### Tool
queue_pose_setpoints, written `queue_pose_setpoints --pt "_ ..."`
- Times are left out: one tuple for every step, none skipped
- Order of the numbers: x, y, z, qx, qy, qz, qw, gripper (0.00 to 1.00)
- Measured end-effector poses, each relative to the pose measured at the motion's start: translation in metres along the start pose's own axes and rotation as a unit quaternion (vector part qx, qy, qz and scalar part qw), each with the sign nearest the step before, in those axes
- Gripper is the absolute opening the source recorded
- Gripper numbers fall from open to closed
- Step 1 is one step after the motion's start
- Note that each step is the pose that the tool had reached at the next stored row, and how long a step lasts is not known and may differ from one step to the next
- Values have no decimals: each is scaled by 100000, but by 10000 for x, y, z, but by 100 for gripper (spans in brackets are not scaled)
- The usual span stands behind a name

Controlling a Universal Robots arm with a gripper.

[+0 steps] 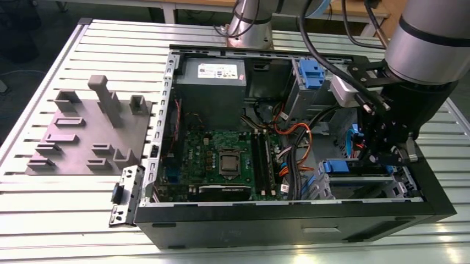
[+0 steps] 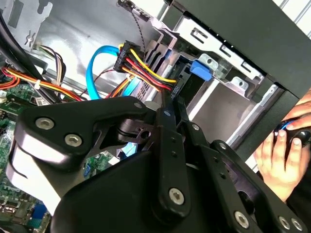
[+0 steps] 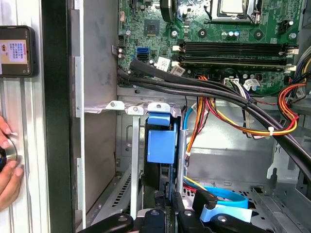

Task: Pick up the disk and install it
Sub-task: 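Insert the first disk wire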

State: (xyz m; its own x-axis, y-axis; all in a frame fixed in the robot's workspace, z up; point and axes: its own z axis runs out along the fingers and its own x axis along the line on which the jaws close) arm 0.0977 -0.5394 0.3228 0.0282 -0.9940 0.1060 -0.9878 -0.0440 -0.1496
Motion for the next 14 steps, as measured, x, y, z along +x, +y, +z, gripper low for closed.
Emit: queue_pose_setpoints --pt "0 0 2 3 -23 6 100000 16" --pt "-1 0 3 3 -32 12 100000 16" --pt "-1 0 3 3 -32 17 100000 16" --pt "-1 0 1 0 -43 15 100000 16" --pt "-2 0 2 11 -186 37 100000 16" --pt "0 -2 -12 7 -196 39 100000 18" --pt "4 -6 -36 -1 -160 35 100000 18" --pt "6 -10 -63 -16 -174 34 100000 24" --pt "9 -14 -88 -27 -203 35 100000 24" --pt "12 -17 -110 -44 -214 39 100000 24" --pt "13 -19 -121 -53 -230 37 100000 24" --pt "13 -19 -123 -60 -255 42 100000 24" --pt "13 -19 -123 -65 -261 44 100000 24" --pt "13 -19 -123 -65 -264 43 100000 22"
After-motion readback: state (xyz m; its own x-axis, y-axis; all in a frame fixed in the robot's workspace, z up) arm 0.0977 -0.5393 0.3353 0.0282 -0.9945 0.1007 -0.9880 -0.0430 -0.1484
